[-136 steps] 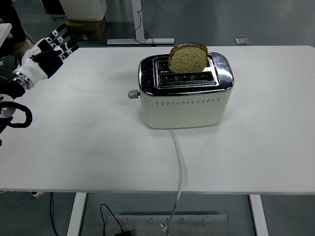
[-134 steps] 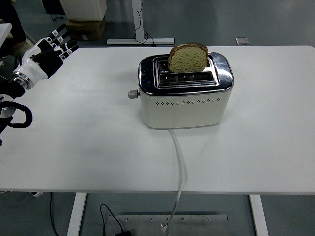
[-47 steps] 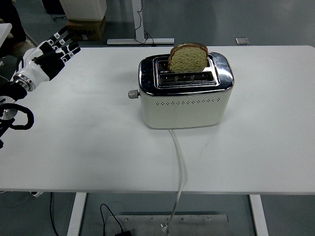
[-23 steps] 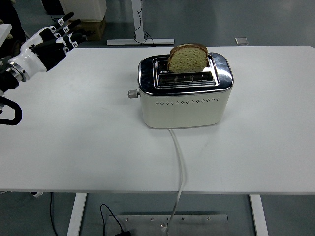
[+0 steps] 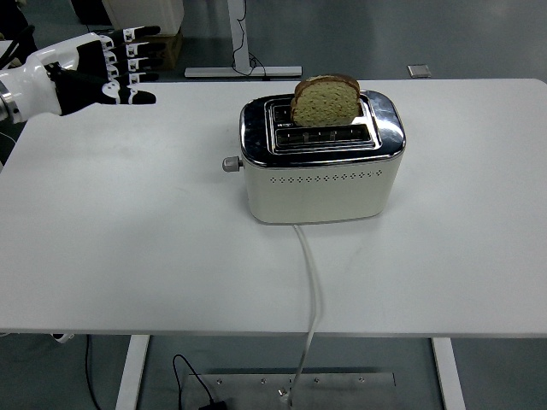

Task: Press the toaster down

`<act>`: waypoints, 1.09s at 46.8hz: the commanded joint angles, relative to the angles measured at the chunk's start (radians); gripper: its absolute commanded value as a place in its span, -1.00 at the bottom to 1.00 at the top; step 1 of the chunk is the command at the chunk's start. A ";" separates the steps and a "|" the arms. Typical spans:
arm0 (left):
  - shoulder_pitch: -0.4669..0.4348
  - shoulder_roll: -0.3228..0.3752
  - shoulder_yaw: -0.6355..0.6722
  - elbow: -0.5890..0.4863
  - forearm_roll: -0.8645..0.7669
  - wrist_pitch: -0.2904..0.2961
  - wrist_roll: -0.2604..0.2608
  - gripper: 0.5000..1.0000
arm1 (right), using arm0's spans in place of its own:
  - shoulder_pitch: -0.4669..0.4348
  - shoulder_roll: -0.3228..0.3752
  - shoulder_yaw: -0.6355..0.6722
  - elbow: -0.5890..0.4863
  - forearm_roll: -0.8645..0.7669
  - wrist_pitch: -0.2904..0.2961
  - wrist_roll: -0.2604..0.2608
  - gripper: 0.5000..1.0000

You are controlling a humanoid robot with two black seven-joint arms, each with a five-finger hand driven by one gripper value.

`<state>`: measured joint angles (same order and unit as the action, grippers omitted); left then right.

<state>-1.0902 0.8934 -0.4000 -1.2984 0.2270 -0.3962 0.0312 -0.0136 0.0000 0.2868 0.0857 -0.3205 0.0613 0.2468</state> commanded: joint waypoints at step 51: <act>-0.183 -0.070 0.288 0.004 0.522 -0.184 0.006 1.00 | 0.000 0.000 0.000 0.000 0.000 0.000 0.000 0.99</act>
<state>-1.2717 0.8379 -0.1118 -1.3029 0.7322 -0.5797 0.0355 -0.0136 0.0000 0.2868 0.0850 -0.3206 0.0614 0.2470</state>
